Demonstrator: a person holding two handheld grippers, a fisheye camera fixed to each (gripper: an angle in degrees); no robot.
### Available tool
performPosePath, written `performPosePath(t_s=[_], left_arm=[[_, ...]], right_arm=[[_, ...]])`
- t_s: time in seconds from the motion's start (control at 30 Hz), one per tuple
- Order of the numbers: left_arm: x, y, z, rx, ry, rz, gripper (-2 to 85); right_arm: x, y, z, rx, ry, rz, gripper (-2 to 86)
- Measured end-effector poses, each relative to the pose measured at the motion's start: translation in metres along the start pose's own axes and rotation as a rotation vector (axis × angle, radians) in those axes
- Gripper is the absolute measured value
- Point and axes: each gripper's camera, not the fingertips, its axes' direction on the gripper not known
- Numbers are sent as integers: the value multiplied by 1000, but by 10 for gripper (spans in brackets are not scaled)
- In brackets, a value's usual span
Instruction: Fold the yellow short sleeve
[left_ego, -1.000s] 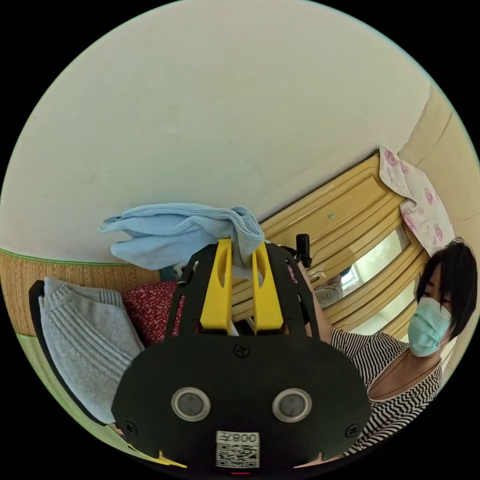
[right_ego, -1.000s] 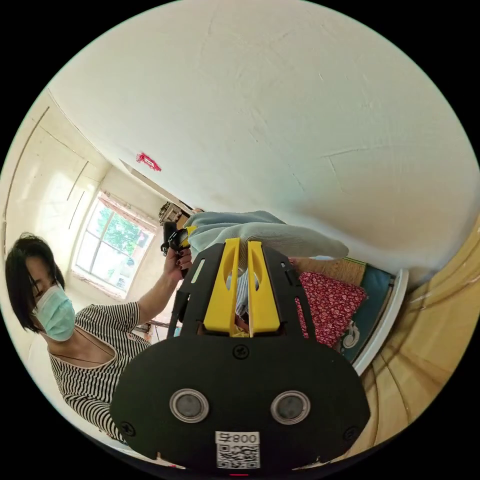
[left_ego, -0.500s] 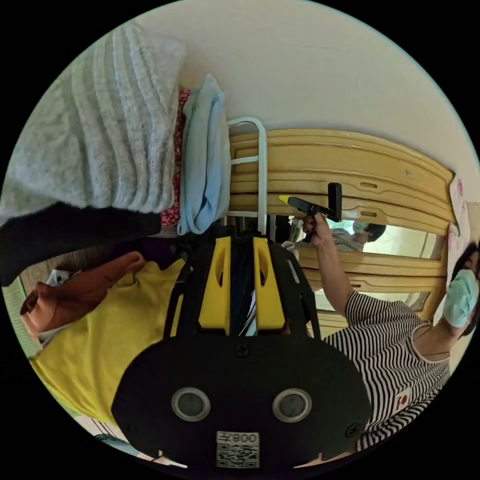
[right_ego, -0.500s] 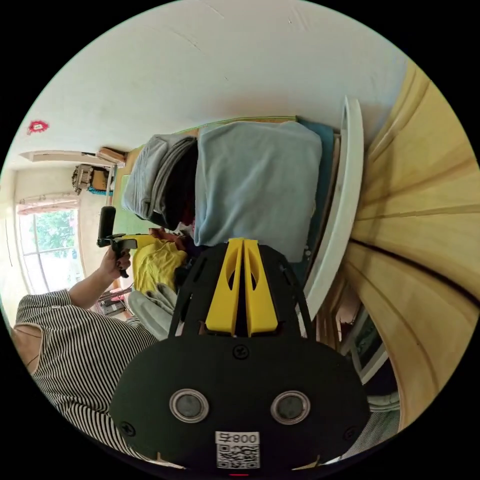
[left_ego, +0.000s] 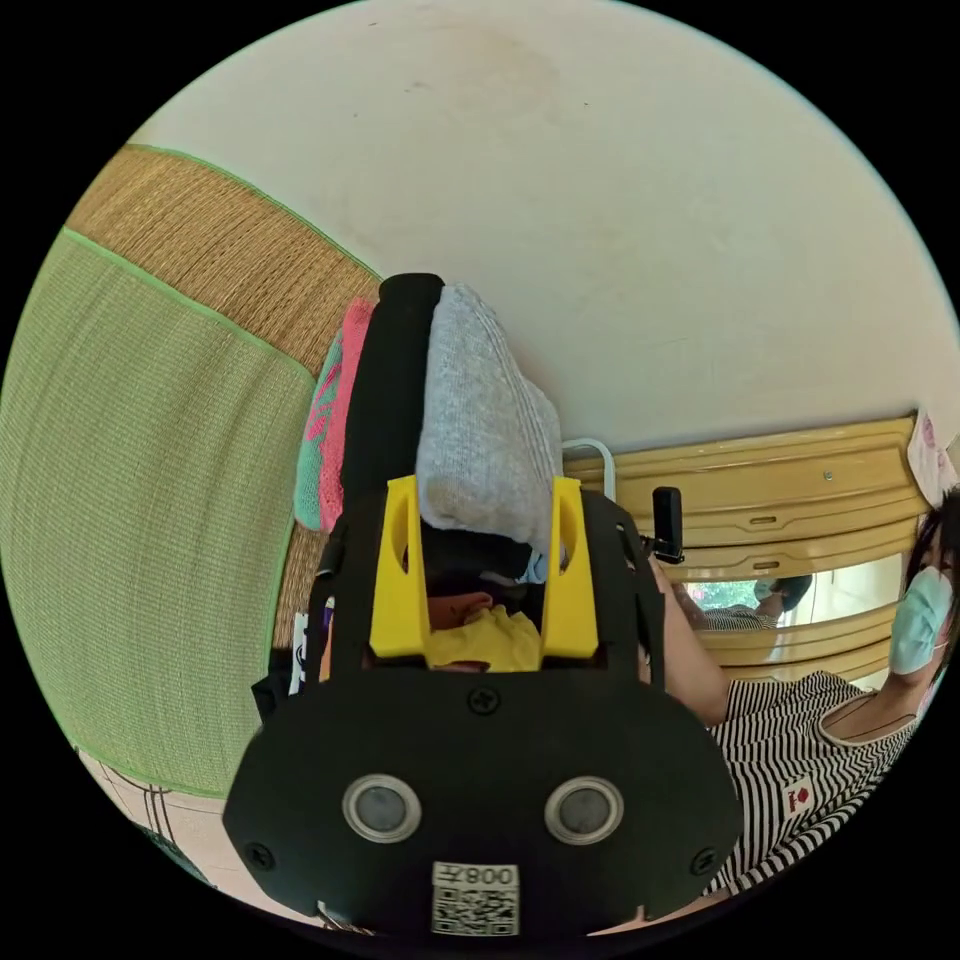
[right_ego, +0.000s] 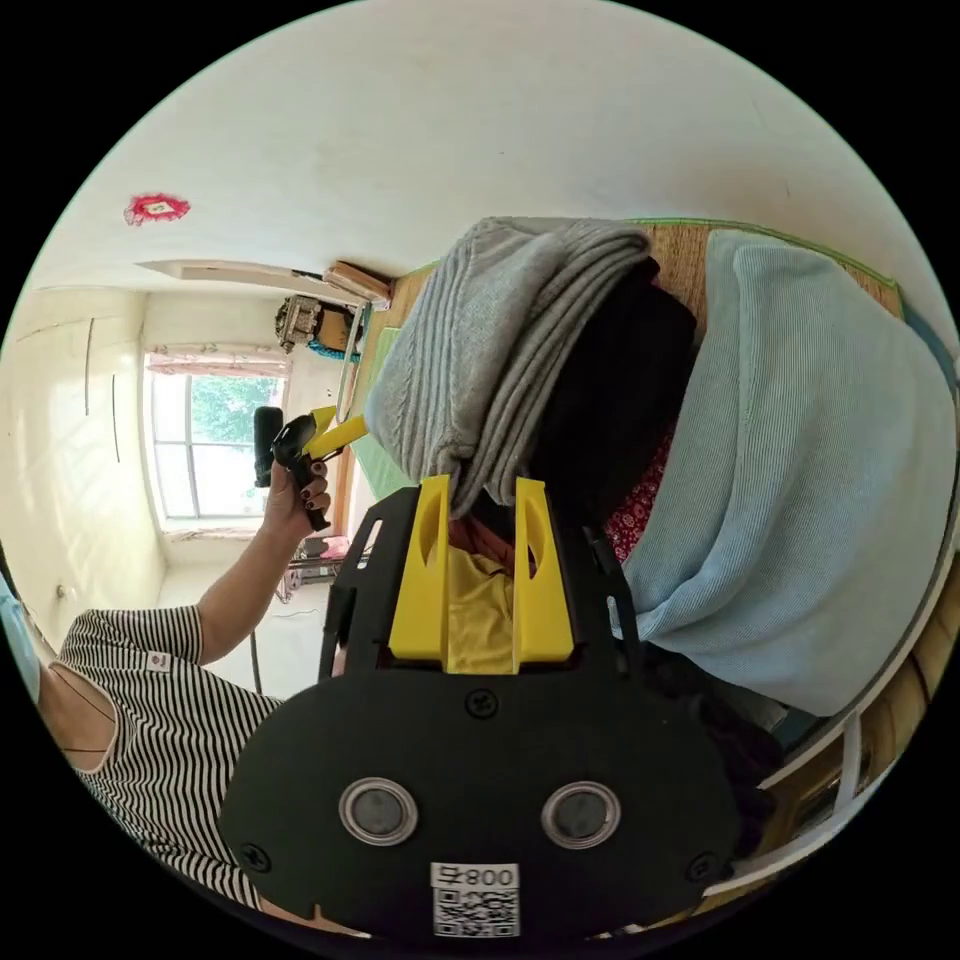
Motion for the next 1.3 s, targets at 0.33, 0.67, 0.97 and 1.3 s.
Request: performPosePath(t_s=[0.33,0.67,0.97,1.3], left_arm=[[-15,-30,33,-159,96,-9,146],[31,-44,18,-93,226,109,120],[112,-74,42,-89,352,281,111],[190,-82,98,-65,552,445,111]], right_arm=[[28,-3,28,-37,-118,108,69],[5,5,-20,65,-196,-29,30],[-35,11,-118,200,-100,-179,24],[-66,64,-206,373,86,-254,23]])
